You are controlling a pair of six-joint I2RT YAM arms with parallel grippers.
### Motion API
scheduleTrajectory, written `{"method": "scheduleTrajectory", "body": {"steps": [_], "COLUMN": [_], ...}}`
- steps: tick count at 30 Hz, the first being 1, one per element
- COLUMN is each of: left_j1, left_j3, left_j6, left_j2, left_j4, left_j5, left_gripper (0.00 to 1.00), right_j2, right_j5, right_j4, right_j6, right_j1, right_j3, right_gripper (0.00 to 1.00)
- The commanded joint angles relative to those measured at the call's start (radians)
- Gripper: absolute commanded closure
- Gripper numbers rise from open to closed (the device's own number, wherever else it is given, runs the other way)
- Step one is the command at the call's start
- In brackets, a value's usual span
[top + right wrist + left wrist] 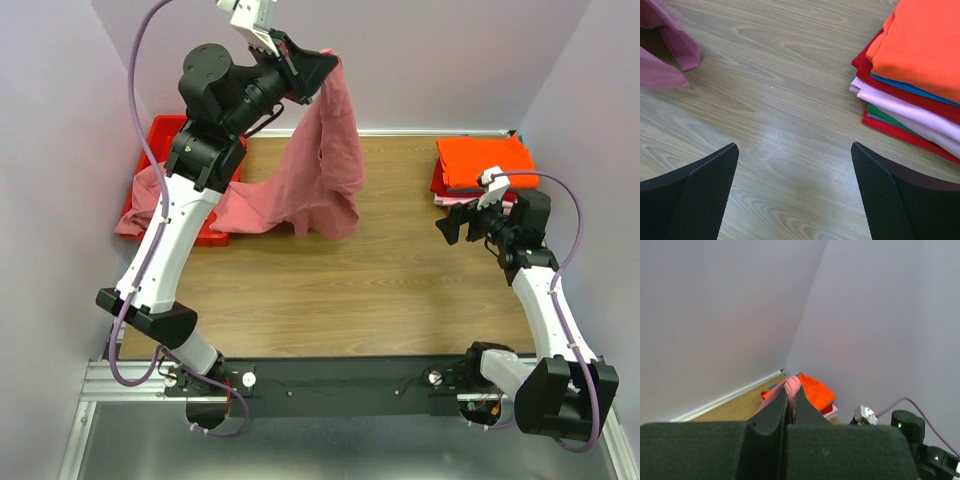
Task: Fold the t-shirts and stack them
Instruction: Move the tshirt to the center of the board
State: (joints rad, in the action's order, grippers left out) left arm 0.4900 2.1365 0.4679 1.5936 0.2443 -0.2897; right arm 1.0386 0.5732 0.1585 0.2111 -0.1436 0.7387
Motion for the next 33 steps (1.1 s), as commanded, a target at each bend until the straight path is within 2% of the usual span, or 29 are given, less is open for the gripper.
{"method": "scheduleTrajectory", "body": {"steps": [1, 6, 24, 33], "left_j1": [0.021, 0.025, 0.033, 0.033], "left_j3": [-0.026, -0.072, -0.384, -0.474], "left_j6": [-0.049, -0.08, -0.143, -0.156], "left_j2": [-0.046, -0.067, -0.136, -0.146], "left_j4": [0.013, 0.041, 0.043, 0.029], "left_j5": [-0.052, -0.065, -0.123, -0.129], "left_gripper": [1.0, 1.0, 1.0, 1.0], "right_j2": [-0.008, -0.005, 0.012, 0.017], "right_j5": [0.024, 0.024, 0.02, 0.022], "right_j4": [0.003, 0.003, 0.003, 0.003], "right_j6": [0.013, 0.014, 0.019, 0.019], "right_j1": [-0.001, -0.001, -0.001, -0.002], "right_j3": [-0.013, -0.013, -0.015, -0.015], "right_gripper": [0.0, 0.0, 0.0, 0.0]}}
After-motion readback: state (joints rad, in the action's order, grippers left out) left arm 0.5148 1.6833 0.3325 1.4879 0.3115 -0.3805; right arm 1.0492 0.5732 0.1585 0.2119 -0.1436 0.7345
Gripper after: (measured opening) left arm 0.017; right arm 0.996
